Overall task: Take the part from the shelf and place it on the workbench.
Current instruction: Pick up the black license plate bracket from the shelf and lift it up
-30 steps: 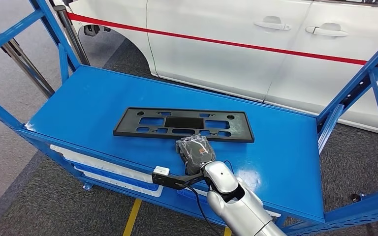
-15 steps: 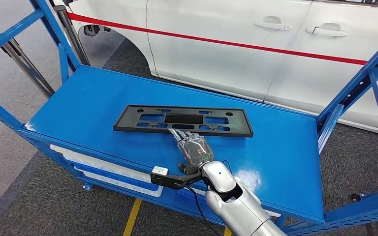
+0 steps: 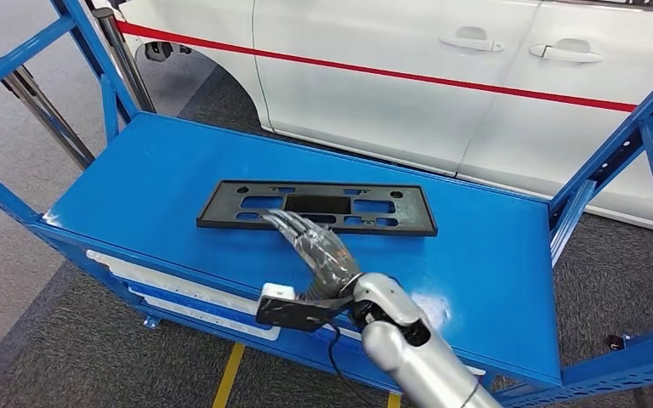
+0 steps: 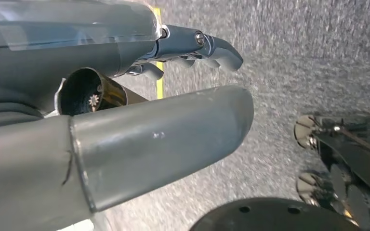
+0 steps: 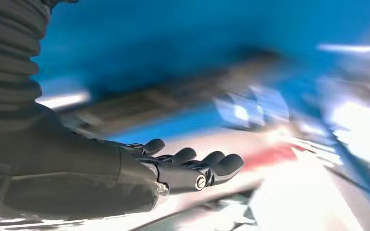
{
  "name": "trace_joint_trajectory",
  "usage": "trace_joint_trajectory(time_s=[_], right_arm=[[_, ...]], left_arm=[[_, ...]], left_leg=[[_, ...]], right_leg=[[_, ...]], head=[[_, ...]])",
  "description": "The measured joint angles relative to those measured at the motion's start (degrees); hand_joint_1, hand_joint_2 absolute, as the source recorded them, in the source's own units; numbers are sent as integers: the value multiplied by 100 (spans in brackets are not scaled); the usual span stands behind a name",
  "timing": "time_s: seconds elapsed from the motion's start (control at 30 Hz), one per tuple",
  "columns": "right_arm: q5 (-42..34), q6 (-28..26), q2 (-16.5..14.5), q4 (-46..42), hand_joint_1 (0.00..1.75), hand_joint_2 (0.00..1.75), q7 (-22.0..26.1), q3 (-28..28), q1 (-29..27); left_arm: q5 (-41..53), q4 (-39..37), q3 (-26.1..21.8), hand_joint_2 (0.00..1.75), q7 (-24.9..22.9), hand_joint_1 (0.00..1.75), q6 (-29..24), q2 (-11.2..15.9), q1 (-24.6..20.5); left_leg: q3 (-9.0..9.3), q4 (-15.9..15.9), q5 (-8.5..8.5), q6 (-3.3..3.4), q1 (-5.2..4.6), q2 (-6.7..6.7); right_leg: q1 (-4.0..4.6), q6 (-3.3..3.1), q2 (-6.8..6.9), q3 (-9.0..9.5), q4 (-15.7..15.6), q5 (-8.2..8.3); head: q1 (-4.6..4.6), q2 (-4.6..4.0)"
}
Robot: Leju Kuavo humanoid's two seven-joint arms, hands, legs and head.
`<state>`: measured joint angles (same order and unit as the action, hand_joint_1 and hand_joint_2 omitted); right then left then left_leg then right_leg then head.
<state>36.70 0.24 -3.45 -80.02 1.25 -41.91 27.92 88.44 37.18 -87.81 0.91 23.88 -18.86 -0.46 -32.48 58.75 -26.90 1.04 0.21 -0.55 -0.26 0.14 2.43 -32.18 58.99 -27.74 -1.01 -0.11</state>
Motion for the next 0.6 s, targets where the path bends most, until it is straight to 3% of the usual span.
trace_joint_trajectory(time_s=[0.07, 0.2, 0.33, 0.47, 0.6], right_arm=[[-808, 254, 262, -1269, 0, 0, -37, 212, 130], [-1083, 197, 655, -2801, 0, 0, 77, 566, 231], [-1401, 117, 1036, -3539, 0, 175, 91, 780, 291], [-1394, 392, 1156, -3558, 0, 175, -293, 841, 368], [-475, 539, 1070, -3032, 0, 175, -932, 623, 669]], left_arm=[[-34, 67, -51, 0, 5, 0, 109, -26, 16], [-92, 133, -93, 0, 18, 0, 206, -56, 26], [-78, 188, -124, 0, 163, 0, 285, -74, 21], [50, 207, -146, 0, 275, 0, 246, -74, 4], [127, 196, -152, 0, 209, 0, 98, -62, -22]], left_leg=[[-5, 0, 0, 1, 0, 0], [-6, 0, -4, 5, -4, 1], [-5, 0, -5, 6, -7, -1], [-4, 0, -5, 5, -10, -3], [0, -1, 0, 1, -8, -3]], right_leg=[[-3, 0, 1, -3, -1, 0], [-7, 1, 0, -1, -3, 0], [-9, 1, -1, 1, -3, 0], [-8, 2, -3, 3, -3, 1], [-5, -1, -3, 6, 2, 3]], head=[[0, 0], [0, 0], [0, 0], [1, 0], [0, 0]])
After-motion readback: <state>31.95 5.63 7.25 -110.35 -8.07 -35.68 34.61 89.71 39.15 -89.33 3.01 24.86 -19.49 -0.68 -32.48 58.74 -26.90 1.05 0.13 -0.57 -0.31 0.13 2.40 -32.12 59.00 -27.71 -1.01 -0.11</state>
